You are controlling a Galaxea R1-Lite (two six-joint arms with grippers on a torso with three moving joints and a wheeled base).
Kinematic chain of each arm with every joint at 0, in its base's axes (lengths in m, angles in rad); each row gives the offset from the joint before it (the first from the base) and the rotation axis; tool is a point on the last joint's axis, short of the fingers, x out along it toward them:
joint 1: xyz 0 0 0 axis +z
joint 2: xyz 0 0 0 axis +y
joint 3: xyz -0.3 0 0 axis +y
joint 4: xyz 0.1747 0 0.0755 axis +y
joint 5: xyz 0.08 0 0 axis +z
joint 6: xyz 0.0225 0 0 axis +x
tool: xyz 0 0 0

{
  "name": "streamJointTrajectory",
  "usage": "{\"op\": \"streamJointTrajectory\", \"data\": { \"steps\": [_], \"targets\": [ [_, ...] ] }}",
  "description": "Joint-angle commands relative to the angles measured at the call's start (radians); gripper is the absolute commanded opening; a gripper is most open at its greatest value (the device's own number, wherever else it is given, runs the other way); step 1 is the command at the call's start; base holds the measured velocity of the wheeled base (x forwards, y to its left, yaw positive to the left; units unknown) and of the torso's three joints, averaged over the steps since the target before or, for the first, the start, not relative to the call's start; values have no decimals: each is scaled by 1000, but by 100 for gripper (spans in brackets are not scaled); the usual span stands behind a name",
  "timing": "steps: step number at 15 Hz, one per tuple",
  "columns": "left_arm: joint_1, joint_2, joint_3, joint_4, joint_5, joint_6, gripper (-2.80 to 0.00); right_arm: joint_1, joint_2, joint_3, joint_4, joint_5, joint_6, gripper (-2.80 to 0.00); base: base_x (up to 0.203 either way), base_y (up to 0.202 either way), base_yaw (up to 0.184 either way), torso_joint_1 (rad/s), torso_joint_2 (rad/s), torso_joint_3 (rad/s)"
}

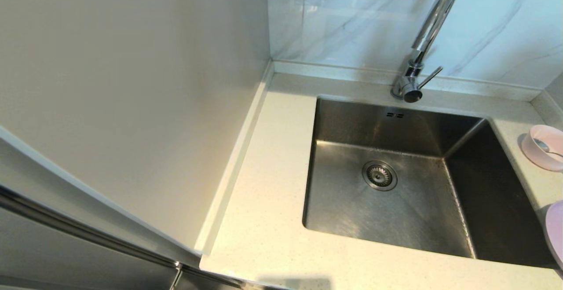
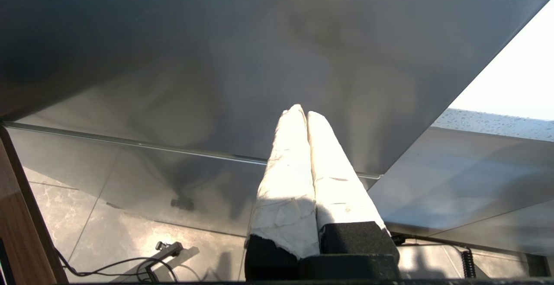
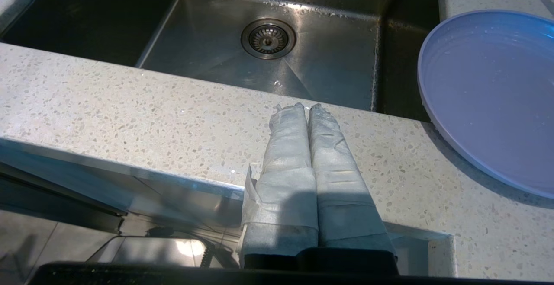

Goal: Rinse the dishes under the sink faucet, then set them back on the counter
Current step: Turn on the faucet

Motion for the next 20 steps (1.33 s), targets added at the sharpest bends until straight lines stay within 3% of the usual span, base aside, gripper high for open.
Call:
{"op": "streamJointTrajectory", "data": {
  "steps": [1, 20],
  "targets": [
    [0, 0, 0, 0, -1, 0, -280, 0, 2, 8, 0, 0, 0, -280, 0, 0, 0, 0, 0, 0],
    [0, 0, 0, 0, 0, 0, -280, 0, 2, 8, 0, 0, 0, -280, 0, 0, 0, 0, 0, 0]
  ]
}}
